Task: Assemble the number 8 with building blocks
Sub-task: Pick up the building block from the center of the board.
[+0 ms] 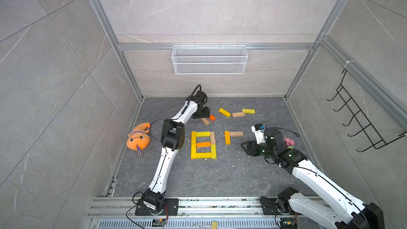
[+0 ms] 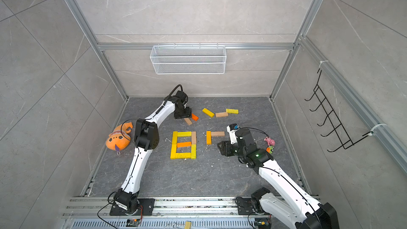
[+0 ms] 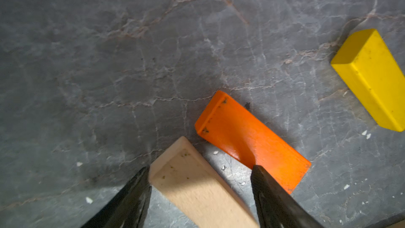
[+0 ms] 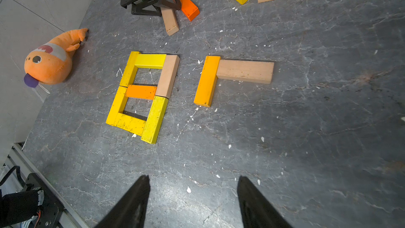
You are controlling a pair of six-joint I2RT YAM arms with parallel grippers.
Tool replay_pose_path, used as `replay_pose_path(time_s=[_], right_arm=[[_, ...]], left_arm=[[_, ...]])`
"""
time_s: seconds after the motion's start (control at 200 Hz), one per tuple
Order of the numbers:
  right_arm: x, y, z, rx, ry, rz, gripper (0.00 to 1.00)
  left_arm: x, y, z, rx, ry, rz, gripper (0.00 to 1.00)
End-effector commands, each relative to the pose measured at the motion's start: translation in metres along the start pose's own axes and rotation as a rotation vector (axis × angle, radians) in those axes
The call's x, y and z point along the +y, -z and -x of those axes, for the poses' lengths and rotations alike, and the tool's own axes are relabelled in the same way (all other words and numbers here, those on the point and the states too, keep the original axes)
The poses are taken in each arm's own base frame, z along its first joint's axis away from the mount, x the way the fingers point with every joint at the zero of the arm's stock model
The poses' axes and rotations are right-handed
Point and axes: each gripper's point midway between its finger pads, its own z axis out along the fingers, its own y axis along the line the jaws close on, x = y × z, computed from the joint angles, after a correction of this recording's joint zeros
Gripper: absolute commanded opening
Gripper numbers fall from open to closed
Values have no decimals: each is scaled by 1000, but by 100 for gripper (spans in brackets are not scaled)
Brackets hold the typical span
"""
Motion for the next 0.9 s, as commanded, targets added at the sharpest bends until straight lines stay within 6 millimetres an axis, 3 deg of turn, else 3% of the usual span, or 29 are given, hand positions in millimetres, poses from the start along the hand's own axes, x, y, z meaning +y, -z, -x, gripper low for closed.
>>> replay_pose_path(time_s=[0.0, 0.28, 0.659, 0.899], right_arm=[[-4, 0, -8, 11, -18, -21, 67], [-5, -6, -10, 25, -21, -26, 66], [-3, -11, -12, 38, -13, -31, 66], [-1, -12, -13, 44, -7, -35, 66]], left_arm=[[-11, -7, -4, 11, -69, -88, 74], [-22, 9, -14, 24, -117, -150, 56], [-3, 11, -45, 95, -190, -25, 56], [6, 4, -52, 125, -239, 108, 47]])
